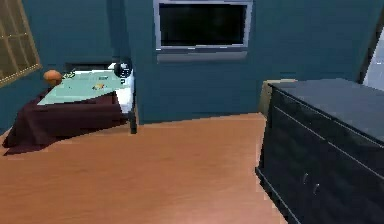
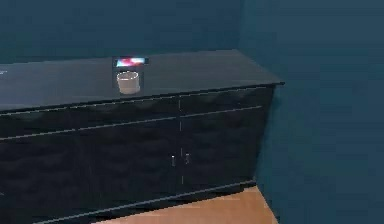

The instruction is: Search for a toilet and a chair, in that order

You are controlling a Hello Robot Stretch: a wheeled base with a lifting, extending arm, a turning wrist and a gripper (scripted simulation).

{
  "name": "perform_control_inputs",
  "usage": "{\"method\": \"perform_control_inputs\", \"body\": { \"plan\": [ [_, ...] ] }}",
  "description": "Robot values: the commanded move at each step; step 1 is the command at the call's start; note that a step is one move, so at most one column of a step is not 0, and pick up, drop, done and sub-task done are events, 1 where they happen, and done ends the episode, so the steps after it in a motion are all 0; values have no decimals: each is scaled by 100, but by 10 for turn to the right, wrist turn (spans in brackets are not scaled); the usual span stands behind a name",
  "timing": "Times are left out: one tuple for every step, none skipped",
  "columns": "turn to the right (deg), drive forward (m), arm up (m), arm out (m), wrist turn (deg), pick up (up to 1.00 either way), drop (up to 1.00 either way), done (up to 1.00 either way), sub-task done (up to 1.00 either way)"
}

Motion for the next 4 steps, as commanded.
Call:
{"method": "perform_control_inputs", "body": {
  "plan": [
    [0, 100, 0, 0, 0, 0, 0, 0, 0],
    [0, 70, 0, 0, 0, 0, 0, 0, 0],
    [420, 0, 0, 0, 0, 0, 0, 0, 0],
    [0, 40, 0, 0, 0, 0, 0, 0, 0]
  ]
}}
